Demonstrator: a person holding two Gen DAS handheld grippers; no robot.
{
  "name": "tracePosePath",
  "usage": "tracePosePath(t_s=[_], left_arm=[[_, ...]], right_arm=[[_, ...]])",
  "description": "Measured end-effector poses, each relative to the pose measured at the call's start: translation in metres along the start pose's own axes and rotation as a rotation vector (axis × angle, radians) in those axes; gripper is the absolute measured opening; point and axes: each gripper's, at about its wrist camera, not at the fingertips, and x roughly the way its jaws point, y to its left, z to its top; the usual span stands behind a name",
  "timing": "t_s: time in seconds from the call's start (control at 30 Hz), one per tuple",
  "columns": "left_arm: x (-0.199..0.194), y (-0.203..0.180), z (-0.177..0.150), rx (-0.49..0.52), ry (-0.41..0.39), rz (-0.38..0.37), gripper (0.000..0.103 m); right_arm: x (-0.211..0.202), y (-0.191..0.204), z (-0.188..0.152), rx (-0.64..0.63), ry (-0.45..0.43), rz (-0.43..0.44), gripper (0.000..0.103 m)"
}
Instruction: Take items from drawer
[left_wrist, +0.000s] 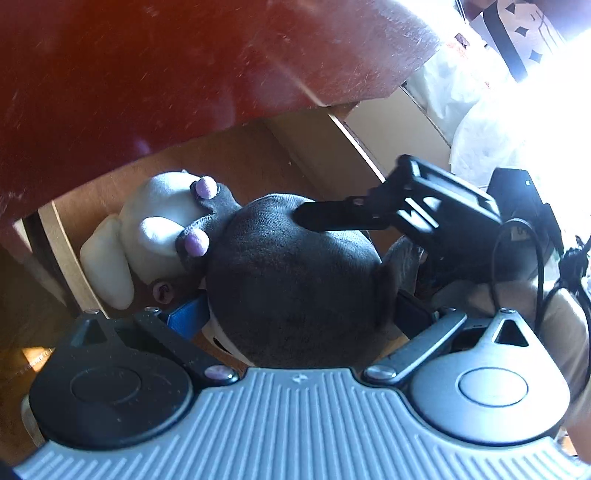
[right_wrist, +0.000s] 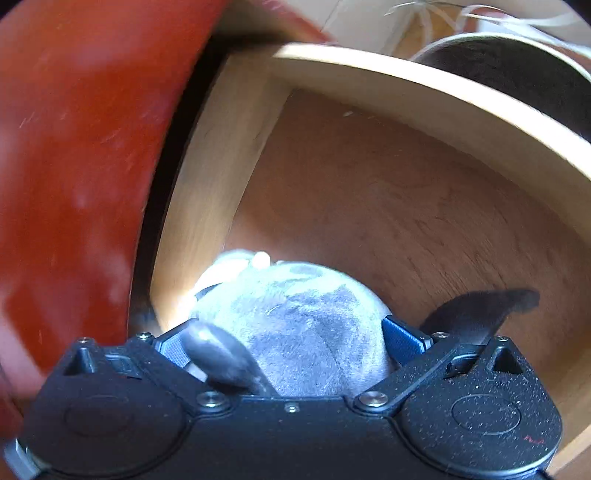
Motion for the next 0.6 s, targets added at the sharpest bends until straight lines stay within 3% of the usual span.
tracePosePath(t_s=[0.1, 0.33, 0.6], left_arm=[[-0.002, 0.001, -0.002, -0.016, 0.000, -0.007, 0.103], [0.005, -0.007, -0.012, 0.046, 0.028, 0.001, 0.103], [0.008, -0.016, -0.009, 0.035, -0.007, 0.031, 0.103]], right_arm=[[0.000, 0.006, -0.002, -0.016, -0.018, -0.013, 0.103], [-0.003, 0.008, 0.003, -0.085, 0.137, -0.028, 0.103], [0.001, -0.002, -0.008, -0.021, 0.038, -0.001, 0.103]])
